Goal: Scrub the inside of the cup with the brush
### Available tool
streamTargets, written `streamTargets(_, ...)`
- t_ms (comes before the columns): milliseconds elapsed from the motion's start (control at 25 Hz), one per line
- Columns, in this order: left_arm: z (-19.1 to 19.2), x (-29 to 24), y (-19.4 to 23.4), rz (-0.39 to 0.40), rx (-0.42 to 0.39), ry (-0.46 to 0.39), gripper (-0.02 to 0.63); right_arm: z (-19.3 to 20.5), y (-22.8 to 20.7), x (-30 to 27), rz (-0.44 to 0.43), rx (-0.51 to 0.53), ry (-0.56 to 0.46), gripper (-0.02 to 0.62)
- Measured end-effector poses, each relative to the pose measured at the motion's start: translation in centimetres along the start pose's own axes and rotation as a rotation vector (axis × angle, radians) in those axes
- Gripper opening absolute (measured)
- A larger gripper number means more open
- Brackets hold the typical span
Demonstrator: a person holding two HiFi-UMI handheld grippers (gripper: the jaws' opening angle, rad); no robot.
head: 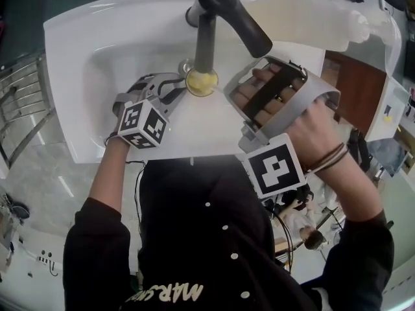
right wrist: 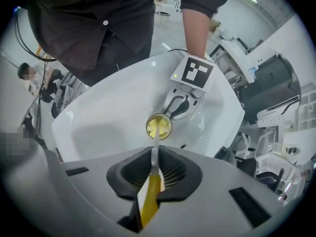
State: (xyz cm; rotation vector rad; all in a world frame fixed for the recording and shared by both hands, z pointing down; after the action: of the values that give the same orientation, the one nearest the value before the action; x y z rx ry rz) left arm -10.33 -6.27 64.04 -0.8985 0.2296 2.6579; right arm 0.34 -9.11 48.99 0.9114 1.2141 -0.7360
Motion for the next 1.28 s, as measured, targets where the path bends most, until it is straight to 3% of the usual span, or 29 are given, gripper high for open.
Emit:
streamTargets(120,-0.4,-0.1,-0.3,-0.013,-0.009,0.011,0.092,-0.2,0.0,-1.0,-0.020,-0.041,0.010,0.048)
streamTargets(240,-0.5,-0.1,-0.5,-0.031,-0.013,0.022,0.092,-0.3,0.2,-1.8,0.003,-0.202,-0.022,0.048)
streamTargets(440,-0.6,-0.1,-0.8,-0.053,-0.022,0.039,0.092,1.5,1.4,-2.0,0.001,-0.634,-0.104,0.048)
streamTargets(680,-1.2,-0.1,-1.4,-0.089,-0.052,0.077,0.092,3.6,4.2,-2.6,0.010,-1.362,-0.306,0.049)
streamTargets(960,-1.8,-0.2,-2.0,-0.116,-0.102,0.111,0.092,3.7,6.9,-2.9,0.029,-1.840,-0.465,0.052)
streamTargets(1280,-2.1,-0.3,-2.5,-0.123,-0.154,0.139,0.091,3.1,9.6,-2.9,-0.013,-2.534,-0.696,0.052)
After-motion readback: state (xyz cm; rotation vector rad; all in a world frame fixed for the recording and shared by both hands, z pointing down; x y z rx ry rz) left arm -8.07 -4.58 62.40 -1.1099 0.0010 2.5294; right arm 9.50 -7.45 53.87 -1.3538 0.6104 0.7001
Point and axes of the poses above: the fingertips, and each gripper's own axes: x backward along the fingers, y to its left, z out of its underside, the point moved 7 cm from there along x, backward along the fingers, and after that the axes turned 7 degrees about -y, right-handed, at the moved point
